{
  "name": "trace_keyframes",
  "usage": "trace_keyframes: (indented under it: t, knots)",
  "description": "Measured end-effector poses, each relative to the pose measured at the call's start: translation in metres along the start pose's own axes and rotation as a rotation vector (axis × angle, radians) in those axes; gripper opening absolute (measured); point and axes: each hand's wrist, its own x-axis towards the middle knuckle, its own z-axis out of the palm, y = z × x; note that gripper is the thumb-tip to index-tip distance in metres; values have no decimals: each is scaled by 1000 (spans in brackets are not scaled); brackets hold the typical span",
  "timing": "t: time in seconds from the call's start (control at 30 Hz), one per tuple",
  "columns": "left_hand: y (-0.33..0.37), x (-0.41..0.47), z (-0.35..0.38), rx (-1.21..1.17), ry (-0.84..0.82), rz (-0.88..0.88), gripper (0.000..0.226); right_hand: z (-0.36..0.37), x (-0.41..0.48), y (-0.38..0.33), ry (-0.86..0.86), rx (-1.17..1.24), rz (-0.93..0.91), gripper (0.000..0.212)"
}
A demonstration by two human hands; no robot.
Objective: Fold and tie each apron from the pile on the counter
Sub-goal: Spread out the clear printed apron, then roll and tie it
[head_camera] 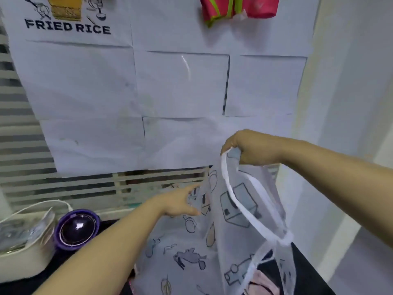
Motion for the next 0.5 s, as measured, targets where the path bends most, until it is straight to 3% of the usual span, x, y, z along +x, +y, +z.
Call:
trace_keyframes:
  t: [0.13, 0.2, 0.3, 0.4, 0.5]
  knots:
    - [-20, 29, 37, 224, -84, -63, 78, 73, -36, 39, -320, -210, 154, 20]
    - [-36, 40, 46, 274, -95, -127, 70, 105, -55, 58, -449, -269, 253, 32]
    - [-55, 55, 51, 338, 61, -112, 61, 152, -74, 80, -561, -294, 369, 47]
    - [-66, 66, 51, 348, 324, -112, 62, 197, -92, 93, -584, -337, 471, 43]
    - [-75, 81, 52, 188, 341, -240, 70, 227, -104, 98, -483, -382, 571, 36]
